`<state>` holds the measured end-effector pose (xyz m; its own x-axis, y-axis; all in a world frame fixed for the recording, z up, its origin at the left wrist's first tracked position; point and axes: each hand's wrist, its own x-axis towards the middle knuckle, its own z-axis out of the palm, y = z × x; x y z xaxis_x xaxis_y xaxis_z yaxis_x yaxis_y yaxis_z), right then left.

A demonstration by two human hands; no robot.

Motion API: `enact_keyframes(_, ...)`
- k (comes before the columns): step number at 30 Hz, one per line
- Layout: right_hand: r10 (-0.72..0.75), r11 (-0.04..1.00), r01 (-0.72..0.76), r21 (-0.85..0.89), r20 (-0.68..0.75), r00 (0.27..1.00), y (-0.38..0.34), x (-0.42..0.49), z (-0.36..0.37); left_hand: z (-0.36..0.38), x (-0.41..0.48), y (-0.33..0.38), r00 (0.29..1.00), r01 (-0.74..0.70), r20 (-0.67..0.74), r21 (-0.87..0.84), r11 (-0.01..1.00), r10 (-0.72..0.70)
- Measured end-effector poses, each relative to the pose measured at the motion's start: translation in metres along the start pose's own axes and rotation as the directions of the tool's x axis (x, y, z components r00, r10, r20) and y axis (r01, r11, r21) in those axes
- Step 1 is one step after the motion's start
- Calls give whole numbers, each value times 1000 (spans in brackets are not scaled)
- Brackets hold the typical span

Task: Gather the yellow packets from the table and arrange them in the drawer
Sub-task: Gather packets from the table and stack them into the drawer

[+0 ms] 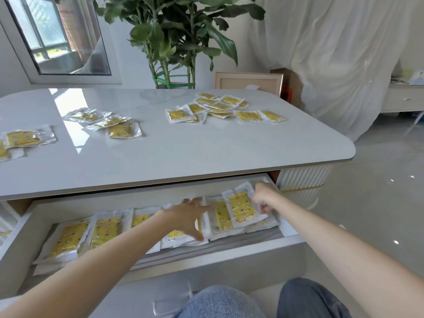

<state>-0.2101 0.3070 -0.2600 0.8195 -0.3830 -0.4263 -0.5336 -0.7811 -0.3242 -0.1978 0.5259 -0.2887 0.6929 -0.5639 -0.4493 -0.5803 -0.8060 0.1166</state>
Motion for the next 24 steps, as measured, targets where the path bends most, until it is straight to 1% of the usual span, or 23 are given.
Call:
enact_keyframes(2,-40,987,31,-156,-58,997,4,-1,-4,0,4,7,998,-54,-30,48,997,56)
enact_keyframes(4,-94,961,68,-269,-85,992,8,-1,-5,1,10,14,994,-98,-30,77,992,100)
enact_keyframes(7,-198,916,116,-383,-181,963,16,3,0,4,21,21,993,-115,-11,100,988,116)
enact_keyframes(9,-273,900,169,-402,-216,938,19,8,2,6,26,22,993,-109,-25,103,989,112)
enact_keyframes(10,-309,892,212,-400,-194,931,19,10,1,7,27,22,993,-108,-30,99,989,111)
enact_keyframes(11,-343,875,261,-408,-142,928,20,11,1,7,28,23,993,-108,-35,93,990,112)
enact_keyframes(13,-388,824,343,-450,-9,921,20,12,4,7,26,24,993,-108,-41,93,990,112)
enact_keyframes(16,-410,716,383,-584,93,907,22,10,11,6,25,26,991,-107,-61,126,986,115)
enact_keyframes(17,-411,695,400,-598,126,903,23,10,13,6,25,26,992,-103,-63,134,986,112)
enact_keyframes(20,-357,687,429,-587,241,902,23,14,14,6,26,28,994,-84,-57,137,987,93)
enact_keyframes(22,-329,686,422,-593,265,906,24,16,15,5,26,30,995,-72,-54,151,986,81)
enact_keyframes(24,-305,709,399,-582,258,917,24,16,17,4,26,32,996,-58,-56,163,985,68)
